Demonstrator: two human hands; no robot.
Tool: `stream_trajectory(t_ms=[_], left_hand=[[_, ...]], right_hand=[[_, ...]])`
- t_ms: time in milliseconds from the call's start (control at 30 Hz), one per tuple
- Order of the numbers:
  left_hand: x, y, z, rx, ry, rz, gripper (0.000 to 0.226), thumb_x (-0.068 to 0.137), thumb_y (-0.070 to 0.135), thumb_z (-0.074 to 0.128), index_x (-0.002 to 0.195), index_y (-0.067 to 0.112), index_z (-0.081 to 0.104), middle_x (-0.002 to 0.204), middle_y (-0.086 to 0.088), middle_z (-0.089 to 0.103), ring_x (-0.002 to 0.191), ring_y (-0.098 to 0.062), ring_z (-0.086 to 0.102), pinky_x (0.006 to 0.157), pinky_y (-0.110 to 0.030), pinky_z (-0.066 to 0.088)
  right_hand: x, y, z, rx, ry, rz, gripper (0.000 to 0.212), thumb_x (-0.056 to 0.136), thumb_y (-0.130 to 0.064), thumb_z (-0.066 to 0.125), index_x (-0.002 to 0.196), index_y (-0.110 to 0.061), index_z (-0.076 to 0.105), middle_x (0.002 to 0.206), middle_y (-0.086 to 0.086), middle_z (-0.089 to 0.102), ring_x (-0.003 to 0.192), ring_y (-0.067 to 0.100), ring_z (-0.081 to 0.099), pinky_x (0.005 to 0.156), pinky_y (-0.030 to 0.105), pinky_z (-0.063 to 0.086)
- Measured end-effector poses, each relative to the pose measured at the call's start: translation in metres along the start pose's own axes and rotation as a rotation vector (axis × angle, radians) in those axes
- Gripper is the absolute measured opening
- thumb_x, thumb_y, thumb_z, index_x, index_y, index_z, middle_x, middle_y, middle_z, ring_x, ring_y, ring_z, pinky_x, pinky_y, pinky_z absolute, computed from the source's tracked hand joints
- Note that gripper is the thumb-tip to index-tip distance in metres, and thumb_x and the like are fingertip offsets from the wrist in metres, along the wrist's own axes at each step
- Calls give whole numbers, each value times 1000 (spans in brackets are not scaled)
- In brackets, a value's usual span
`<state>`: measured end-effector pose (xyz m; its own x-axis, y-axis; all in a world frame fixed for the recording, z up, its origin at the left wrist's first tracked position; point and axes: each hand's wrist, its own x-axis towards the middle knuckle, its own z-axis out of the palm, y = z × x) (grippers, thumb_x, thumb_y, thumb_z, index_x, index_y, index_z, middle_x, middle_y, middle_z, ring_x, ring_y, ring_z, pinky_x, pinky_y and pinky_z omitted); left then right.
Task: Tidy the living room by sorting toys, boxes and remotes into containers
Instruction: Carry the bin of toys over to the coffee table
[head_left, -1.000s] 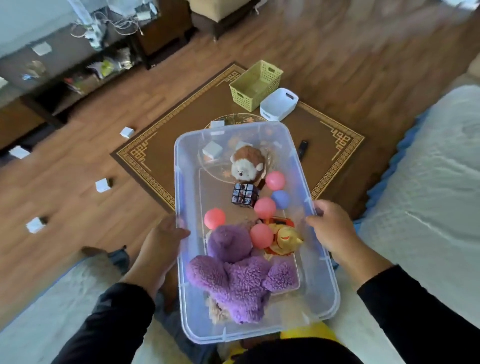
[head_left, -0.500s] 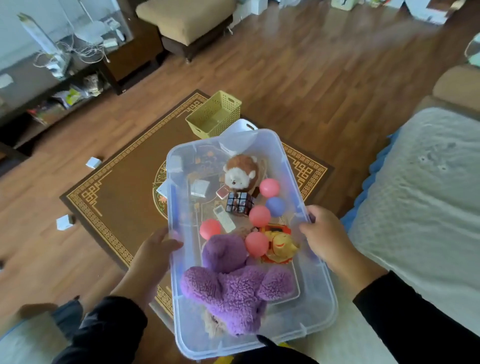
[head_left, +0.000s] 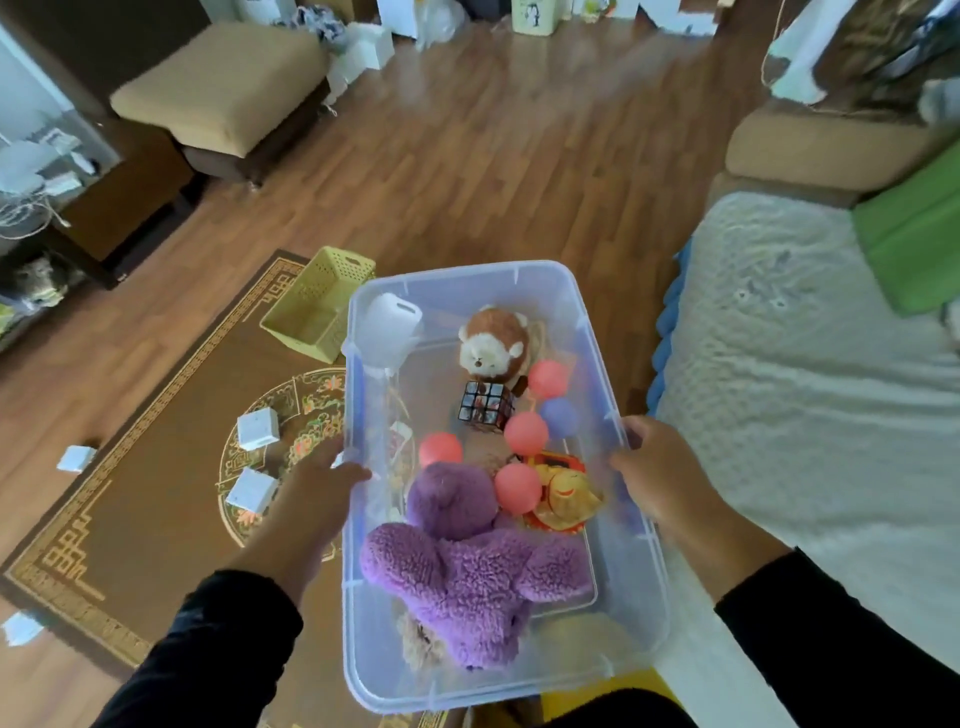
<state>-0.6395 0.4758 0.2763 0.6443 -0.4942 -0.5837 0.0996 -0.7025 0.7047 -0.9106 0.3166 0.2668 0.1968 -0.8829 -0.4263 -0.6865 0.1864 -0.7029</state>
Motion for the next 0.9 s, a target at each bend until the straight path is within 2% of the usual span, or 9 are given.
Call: stream_trajectory(t_ms=[67,133,300,400,500,567,733,833,900], left_hand=[[13,19,16,21,-35,-9,52,88,7,64,138,17,60,136,-12,62,122,-36,58,108,-53,42],[29,40,35,47,-66,-4,63,74,21,67,137,22,61,132,-14,64,121,-36,59,109,-55,43],[67,85,89,-11,-66,-80,70,55,32,70,126,33,68,112,-12,74,92,-30,66,93,-48,51],[69,120,115,-47,-99,-70,52,59,20,67,108,36,76,92,-7,77,84,-29,62,87,-45,48],[78,163,143,-44,-84,-23,56,62,20,64,115,32,72,106,-8,76,102,-36,69,99,-54,51],[86,183,154,-54,-87,-22,60,63,22,64,122,33,68,112,-7,75,106,-36,69,99,-56,52],[107,218,163,-6,-87,6,56,65,23,62,119,38,69,107,-5,77,101,-37,70,97,-57,53],[137,229,161,35,-91,-9,55,65,26,64,118,41,69,106,-10,76,94,-39,71,91,-51,53],[157,232,162,54,-114,7,52,63,27,65,113,40,70,104,-13,76,91,-45,71,89,-55,54]], right_hand=[[15,0,-14,17,4,19,17,84,-1,53,88,-13,65,76,7,66,70,23,63,58,30,45],[37,2,-32,52,20,43,17,83,0,51,88,-9,65,79,13,68,74,30,65,59,32,47],[103,1,-87,49,9,69,20,78,1,49,88,-10,64,84,16,67,74,29,64,56,31,42],[131,-6,-117,45,18,38,19,77,-2,51,83,-12,65,77,14,68,72,31,64,59,36,46],[170,-20,-153,56,75,-3,10,76,-6,55,73,-13,62,64,8,64,60,28,60,57,38,44],[192,-28,-168,66,85,-6,12,77,-5,56,71,-14,62,60,4,61,58,23,58,56,35,42],[228,-43,-175,92,58,-7,11,77,-5,62,78,-16,64,63,2,63,61,22,60,59,37,46],[244,-50,-172,103,79,21,13,73,-3,62,75,-16,65,64,2,66,63,24,64,60,40,51],[250,-53,-167,118,81,39,13,70,-4,60,74,-15,65,63,4,67,63,26,67,63,44,55]])
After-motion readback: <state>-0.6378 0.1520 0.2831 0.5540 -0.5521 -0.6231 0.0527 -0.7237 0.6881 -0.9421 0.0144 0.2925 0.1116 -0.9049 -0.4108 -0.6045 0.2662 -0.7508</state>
